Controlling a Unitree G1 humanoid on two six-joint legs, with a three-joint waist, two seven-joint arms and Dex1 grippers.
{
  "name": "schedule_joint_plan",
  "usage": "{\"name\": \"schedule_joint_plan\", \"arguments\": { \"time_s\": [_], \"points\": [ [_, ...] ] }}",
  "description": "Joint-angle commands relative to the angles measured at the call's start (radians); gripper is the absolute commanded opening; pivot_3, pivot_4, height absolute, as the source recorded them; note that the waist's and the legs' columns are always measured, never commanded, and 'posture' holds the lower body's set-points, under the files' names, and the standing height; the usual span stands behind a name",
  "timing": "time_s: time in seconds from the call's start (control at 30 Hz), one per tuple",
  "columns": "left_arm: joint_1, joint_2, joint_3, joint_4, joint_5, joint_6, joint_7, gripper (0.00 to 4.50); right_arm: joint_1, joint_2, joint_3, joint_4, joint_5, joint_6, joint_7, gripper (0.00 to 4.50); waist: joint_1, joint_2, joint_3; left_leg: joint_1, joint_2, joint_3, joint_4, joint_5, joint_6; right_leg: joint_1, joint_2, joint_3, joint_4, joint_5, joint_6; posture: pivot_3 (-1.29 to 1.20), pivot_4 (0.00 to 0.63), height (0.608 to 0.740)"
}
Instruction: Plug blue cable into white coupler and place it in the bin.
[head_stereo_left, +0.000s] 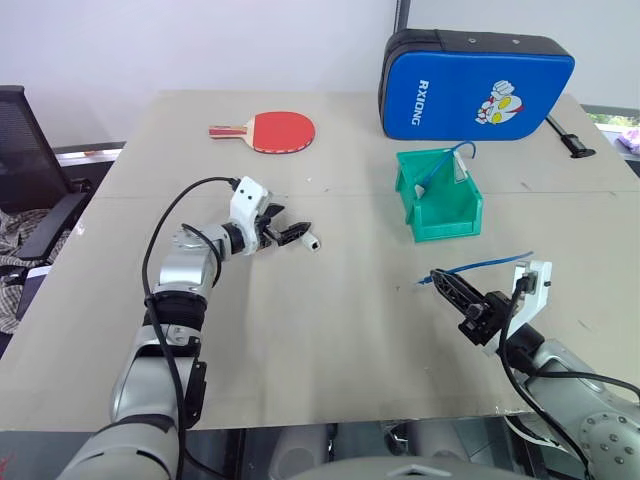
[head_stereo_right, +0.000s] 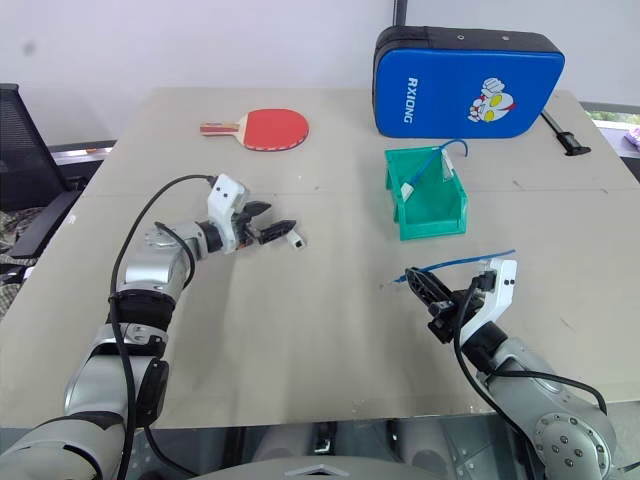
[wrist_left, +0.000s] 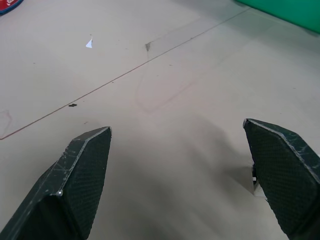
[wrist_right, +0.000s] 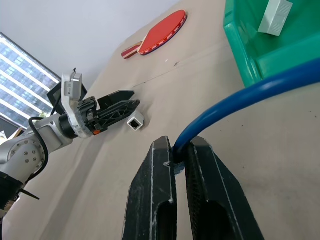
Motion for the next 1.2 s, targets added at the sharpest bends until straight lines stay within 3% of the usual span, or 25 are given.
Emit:
{"name": "schedule_joint_plan", "arguments": {
  "time_s": [0.03, 0.87, 1.2],
  "points": [
    [-0.014, 0.006, 0.007, 0.000, 0.007, -0.011, 0.005, 4.29, 0.004, -0.004, -0.008, -0.043, 0.008, -0.014, 0.003, 0.00, 0.000, 0.000, 0.000, 0.000, 0.000, 0.000, 0.000, 0.000, 0.000, 0.000, 0.000, 0.000, 0.000, 0.000, 0.000, 0.00, 0.150, 0.731],
    [-0.019, 0.016, 0.006, 0.030, 0.058, -0.008, 0.057, 4.29, 0.014, -0.014, -0.006, -0.049, 0.011, -0.011, -0.001, 0.00, 0.000, 0.000, 0.000, 0.000, 0.000, 0.000, 0.000, 0.000, 0.000, 0.000, 0.000, 0.000, 0.000, 0.000, 0.000, 0.00, 0.150, 0.731],
    [-0.002, 0.013, 0.129, 0.006, 0.018, -0.001, 0.257, 4.29, -0.004, -0.016, 0.001, -0.029, 0.002, -0.004, 0.009, 0.00, 0.000, 0.000, 0.000, 0.000, 0.000, 0.000, 0.000, 0.000, 0.000, 0.000, 0.000, 0.000, 0.000, 0.000, 0.000, 0.00, 0.150, 0.731]
  ]
}}
